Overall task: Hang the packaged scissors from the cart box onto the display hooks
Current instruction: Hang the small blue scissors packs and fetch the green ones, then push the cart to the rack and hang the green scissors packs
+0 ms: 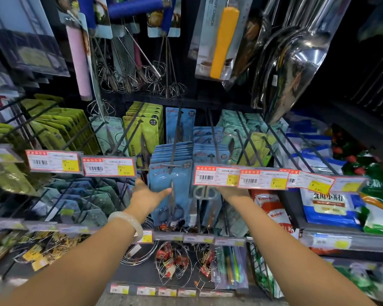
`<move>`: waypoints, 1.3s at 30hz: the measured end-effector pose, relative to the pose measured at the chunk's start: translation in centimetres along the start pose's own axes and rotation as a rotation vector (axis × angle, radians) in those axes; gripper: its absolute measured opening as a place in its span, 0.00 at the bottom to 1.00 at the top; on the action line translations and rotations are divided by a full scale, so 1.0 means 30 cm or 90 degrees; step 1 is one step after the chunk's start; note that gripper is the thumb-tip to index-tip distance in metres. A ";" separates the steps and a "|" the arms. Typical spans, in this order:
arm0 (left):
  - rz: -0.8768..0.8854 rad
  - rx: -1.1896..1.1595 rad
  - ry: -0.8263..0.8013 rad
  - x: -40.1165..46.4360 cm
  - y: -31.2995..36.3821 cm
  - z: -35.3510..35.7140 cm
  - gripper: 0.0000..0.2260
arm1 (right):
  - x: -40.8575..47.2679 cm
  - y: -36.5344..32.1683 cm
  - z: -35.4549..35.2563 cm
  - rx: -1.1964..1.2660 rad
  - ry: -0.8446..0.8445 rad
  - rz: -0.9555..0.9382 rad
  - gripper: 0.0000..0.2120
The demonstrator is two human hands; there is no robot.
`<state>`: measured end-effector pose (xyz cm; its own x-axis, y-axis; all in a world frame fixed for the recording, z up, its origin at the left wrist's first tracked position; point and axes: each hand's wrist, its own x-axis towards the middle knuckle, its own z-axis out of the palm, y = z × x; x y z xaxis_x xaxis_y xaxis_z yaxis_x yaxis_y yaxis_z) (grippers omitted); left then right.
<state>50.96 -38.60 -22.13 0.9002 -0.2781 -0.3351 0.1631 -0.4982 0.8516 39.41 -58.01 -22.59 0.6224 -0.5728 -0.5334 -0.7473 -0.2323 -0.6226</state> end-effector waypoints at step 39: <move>0.911 0.846 -0.658 -1.750 0.181 1.635 0.19 | -1.297 1.705 -0.729 -0.082 0.386 0.354 0.24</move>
<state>-15.20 -66.98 -19.68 -0.4080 -0.8490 -0.3358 -0.9123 0.3930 0.1150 -28.12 -64.78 -21.15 -0.0517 -0.9459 -0.3204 -0.9523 0.1434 -0.2695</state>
